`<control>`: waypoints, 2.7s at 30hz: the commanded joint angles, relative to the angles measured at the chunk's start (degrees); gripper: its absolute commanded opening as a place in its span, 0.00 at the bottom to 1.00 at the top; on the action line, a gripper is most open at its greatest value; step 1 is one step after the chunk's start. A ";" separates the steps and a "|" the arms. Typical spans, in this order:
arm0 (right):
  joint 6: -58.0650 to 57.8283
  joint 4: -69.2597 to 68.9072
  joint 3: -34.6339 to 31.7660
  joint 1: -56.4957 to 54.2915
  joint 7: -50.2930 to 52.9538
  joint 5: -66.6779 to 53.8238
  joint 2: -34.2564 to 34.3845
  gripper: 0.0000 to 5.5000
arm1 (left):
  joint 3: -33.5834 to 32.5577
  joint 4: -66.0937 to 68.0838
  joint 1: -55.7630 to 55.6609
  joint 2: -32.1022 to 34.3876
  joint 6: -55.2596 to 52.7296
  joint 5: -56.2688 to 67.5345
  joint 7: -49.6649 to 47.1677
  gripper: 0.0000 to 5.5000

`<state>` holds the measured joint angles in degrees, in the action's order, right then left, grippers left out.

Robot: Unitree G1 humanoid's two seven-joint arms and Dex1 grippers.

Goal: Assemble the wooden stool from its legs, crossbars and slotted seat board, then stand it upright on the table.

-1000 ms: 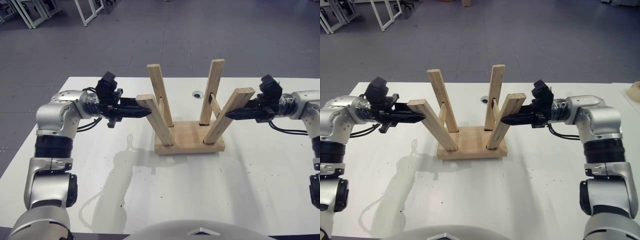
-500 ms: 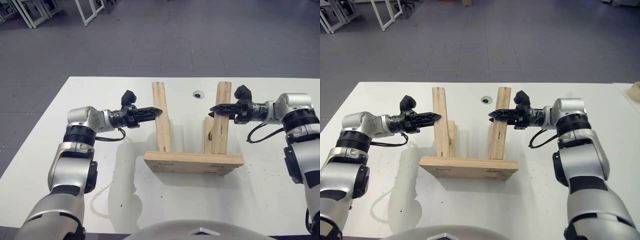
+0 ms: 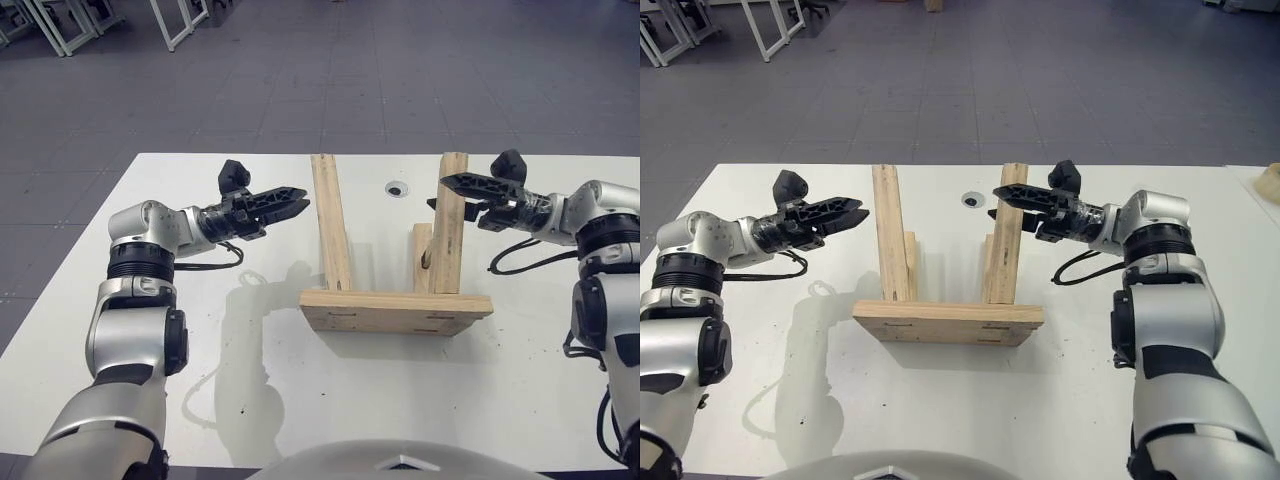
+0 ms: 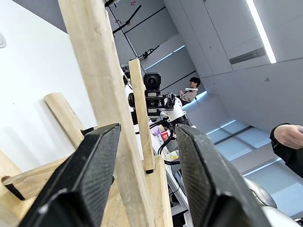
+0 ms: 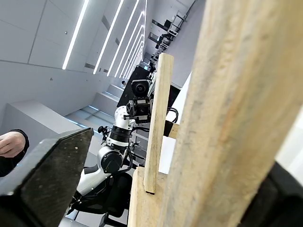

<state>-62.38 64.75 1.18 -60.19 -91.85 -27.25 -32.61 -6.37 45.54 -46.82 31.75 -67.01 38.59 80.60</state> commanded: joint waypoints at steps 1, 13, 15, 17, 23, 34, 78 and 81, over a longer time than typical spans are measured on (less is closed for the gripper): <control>4.54 1.17 -1.43 1.56 3.25 3.18 -3.85 0.89 | -3.69 -8.23 4.85 4.03 1.53 1.32 -1.19 0.39; 13.29 -28.39 -1.21 26.36 2.94 6.63 -18.53 0.92 | -0.22 -44.93 39.27 9.98 30.39 -5.91 2.59 0.39; 15.94 -42.00 -1.67 36.14 3.38 6.37 -21.02 0.98 | 0.59 -48.69 42.54 10.58 34.66 -7.61 2.22 0.39; 19.57 -51.53 -2.22 43.95 4.62 7.49 -22.85 0.99 | 1.46 -49.99 43.49 10.68 37.57 -8.93 1.95 0.39; 21.00 -67.15 -2.76 52.25 10.04 5.75 -21.91 1.00 | 3.77 -52.47 44.64 9.36 43.47 -11.20 -0.46 0.55; 25.29 -73.08 1.98 51.59 14.48 4.78 -18.38 0.85 | 11.21 -45.58 40.29 5.16 51.47 -18.09 -6.19 0.58; 26.37 -59.94 -31.01 15.77 138.92 -79.74 30.53 0.23 | -20.45 -25.01 -1.94 -17.36 25.26 65.25 -97.58 0.24; 26.04 -56.24 -29.91 15.05 140.70 -77.09 29.34 0.23 | -20.63 -21.04 -2.13 -18.07 26.69 64.10 -106.19 0.24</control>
<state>-45.44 7.97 -29.72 -39.18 35.23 -106.02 -5.32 -24.07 22.93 -40.12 16.03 -47.06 101.64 -15.42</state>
